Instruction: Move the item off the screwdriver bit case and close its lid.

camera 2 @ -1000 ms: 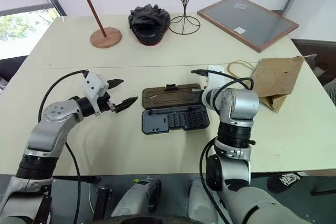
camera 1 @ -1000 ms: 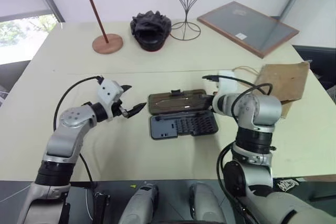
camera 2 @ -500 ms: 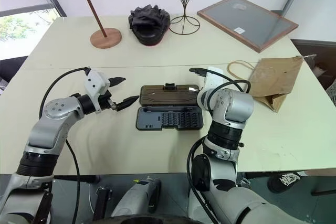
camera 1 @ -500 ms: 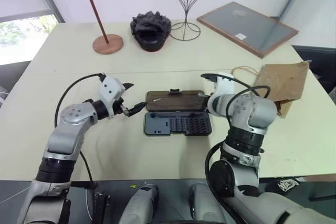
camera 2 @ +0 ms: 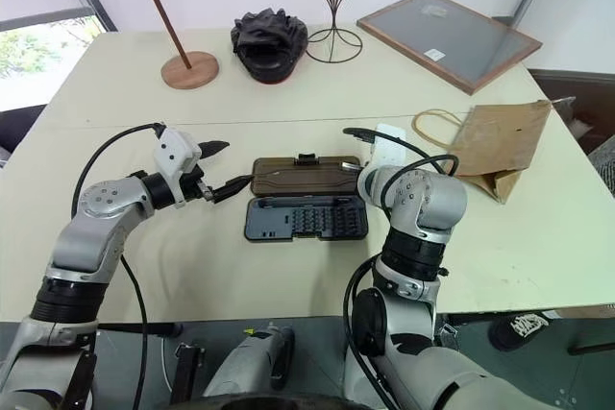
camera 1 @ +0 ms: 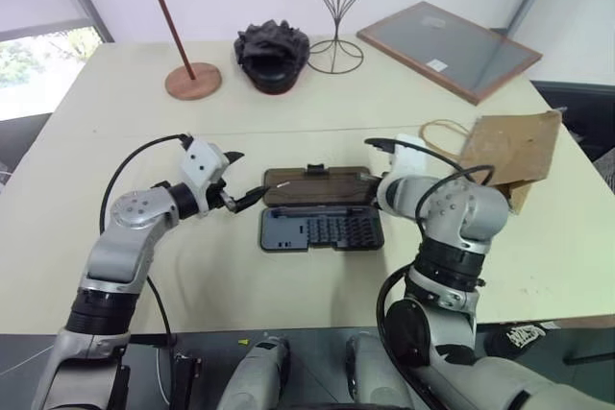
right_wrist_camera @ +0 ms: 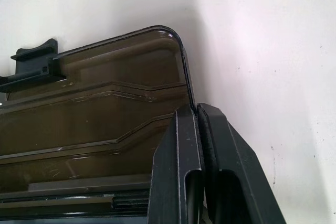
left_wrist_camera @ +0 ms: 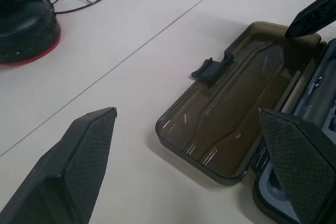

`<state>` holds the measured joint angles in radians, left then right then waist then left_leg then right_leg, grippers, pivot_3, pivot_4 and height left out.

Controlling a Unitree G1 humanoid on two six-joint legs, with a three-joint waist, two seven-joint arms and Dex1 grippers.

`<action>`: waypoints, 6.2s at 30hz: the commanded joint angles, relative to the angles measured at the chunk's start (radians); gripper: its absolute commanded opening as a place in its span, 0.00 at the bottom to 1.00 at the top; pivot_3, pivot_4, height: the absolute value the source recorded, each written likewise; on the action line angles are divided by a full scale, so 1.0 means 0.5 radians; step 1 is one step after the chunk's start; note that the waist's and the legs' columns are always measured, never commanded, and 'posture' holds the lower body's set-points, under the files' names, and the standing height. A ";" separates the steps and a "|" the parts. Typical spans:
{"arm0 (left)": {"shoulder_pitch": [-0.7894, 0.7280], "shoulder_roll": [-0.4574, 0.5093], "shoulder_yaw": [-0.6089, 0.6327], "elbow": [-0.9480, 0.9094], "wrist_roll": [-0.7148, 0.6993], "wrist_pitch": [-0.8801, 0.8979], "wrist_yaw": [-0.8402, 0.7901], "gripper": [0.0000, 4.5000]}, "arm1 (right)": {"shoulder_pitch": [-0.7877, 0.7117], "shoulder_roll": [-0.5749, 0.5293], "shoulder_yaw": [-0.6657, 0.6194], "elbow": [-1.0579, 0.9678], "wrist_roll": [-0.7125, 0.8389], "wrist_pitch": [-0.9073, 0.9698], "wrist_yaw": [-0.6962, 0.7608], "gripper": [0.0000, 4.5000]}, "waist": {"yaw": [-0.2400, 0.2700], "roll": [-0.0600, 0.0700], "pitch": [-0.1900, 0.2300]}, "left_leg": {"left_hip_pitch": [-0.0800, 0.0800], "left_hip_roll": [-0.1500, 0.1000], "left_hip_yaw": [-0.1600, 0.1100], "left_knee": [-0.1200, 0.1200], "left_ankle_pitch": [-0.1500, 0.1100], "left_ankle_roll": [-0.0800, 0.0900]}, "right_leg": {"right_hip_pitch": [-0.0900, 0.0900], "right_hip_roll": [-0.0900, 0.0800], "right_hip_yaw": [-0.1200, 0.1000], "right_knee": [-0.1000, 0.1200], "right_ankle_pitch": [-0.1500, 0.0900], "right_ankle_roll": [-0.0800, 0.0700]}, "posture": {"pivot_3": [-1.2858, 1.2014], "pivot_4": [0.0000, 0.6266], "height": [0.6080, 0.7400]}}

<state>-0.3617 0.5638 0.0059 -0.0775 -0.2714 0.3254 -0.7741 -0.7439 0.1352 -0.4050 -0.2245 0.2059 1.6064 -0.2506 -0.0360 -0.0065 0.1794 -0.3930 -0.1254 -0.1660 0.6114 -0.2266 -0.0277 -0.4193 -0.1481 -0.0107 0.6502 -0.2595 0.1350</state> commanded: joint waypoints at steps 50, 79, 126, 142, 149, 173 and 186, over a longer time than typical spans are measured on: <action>0.026 0.008 0.042 -0.132 -0.066 0.076 -0.008 1.00 | 0.106 -0.543 0.117 0.123 1.881 0.011 -1.438 0.99 | 0.001 0.000 0.000 | -0.001 0.001 0.002 0.000 -0.001 0.002 | 0.003 0.000 0.000 -0.003 0.000 0.000 | 0.52 0.24 1.00; 0.209 0.168 -0.136 -0.613 -0.446 0.509 -0.273 1.00 | -0.155 -0.957 1.006 0.386 0.405 -1.324 0.389 0.99 | -0.006 -0.001 0.002 | -0.014 0.003 0.004 0.002 -0.001 0.003 | -0.010 0.002 0.001 -0.005 0.000 0.000 | 0.52 0.24 1.00; 0.231 0.184 -0.351 -0.282 -0.204 0.262 -0.557 0.02 | -0.311 -1.463 1.611 0.887 -0.262 -2.000 2.303 1.00 | -0.011 -0.001 0.002 | -0.016 0.001 0.004 0.005 -0.001 0.002 | -0.011 0.000 0.001 -0.004 0.001 0.001 | 0.52 0.24 1.00; 0.275 0.152 -0.350 -0.300 -0.180 0.229 -0.533 0.02 | -0.370 -1.337 1.597 1.470 -0.464 -2.332 2.477 1.00 | -0.013 -0.002 0.002 | -0.015 0.001 0.004 0.006 0.001 0.000 | -0.011 0.001 0.001 -0.003 0.002 0.000 | 0.52 0.24 1.00; 0.282 0.140 -0.357 -0.283 -0.158 0.191 -0.525 0.00 | -0.326 -1.333 1.603 1.461 -0.496 -2.343 2.540 0.39 | -0.010 -0.002 0.002 | -0.014 0.001 0.004 0.007 0.001 -0.001 | -0.009 0.001 0.001 -0.003 0.006 0.000 | 0.52 0.24 1.00; -0.113 0.000 -0.110 -0.238 -0.363 0.390 -0.373 0.00 | -0.178 -1.445 1.576 1.033 -0.884 -3.030 2.357 0.00 | -0.010 -0.007 -0.001 | -0.012 0.005 0.004 0.009 0.002 -0.003 | -0.009 0.008 0.004 -0.003 0.009 -0.001 | 0.52 0.24 1.00; -0.549 0.042 0.299 0.343 -0.401 0.369 -0.110 0.00 | 0.084 -1.527 1.412 0.482 -0.990 -3.225 2.101 0.00 | -0.013 -0.009 0.000 | -0.013 0.005 0.005 0.011 0.006 -0.011 | -0.009 0.008 0.004 -0.004 0.009 0.000 | 0.52 0.24 1.00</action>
<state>-0.6188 0.5706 0.1153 0.0740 -0.4793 0.5394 -0.8388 -0.6933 -0.6183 0.3404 0.0787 -0.2815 -0.0043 0.8258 -0.0426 -0.0110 0.1795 -0.3995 -0.1230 -0.1637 0.6166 -0.2234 -0.0330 -0.4241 -0.1439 -0.0085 0.6484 -0.2547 0.1349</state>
